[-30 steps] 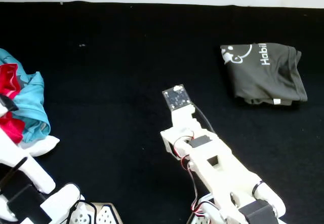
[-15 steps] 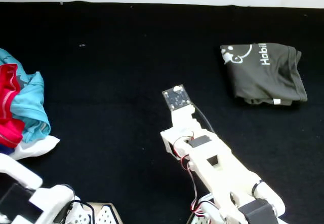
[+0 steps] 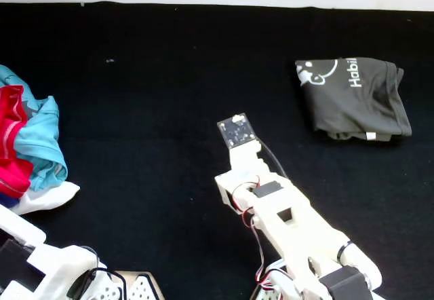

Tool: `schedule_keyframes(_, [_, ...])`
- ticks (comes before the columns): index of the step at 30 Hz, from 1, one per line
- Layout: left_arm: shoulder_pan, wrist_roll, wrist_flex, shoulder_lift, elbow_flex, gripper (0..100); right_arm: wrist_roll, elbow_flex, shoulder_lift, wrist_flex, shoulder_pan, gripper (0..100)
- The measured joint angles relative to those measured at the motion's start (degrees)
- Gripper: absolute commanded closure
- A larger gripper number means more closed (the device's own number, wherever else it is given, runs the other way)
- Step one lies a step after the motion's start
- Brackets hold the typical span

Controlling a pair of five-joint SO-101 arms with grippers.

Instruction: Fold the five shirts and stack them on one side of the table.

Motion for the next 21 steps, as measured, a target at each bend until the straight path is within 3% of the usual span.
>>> schedule_keyframes(13, [-0.88, 0.00, -14.07, 0.53, 3.69, 72, 0.00, 0.00, 0.00, 0.00, 0.00, 78.6])
schedule_keyframes(21, [0.79, 0.00, -15.91, 11.25, 4.48, 78, 0.00, 0.00, 0.00, 0.00, -0.18, 78.6])
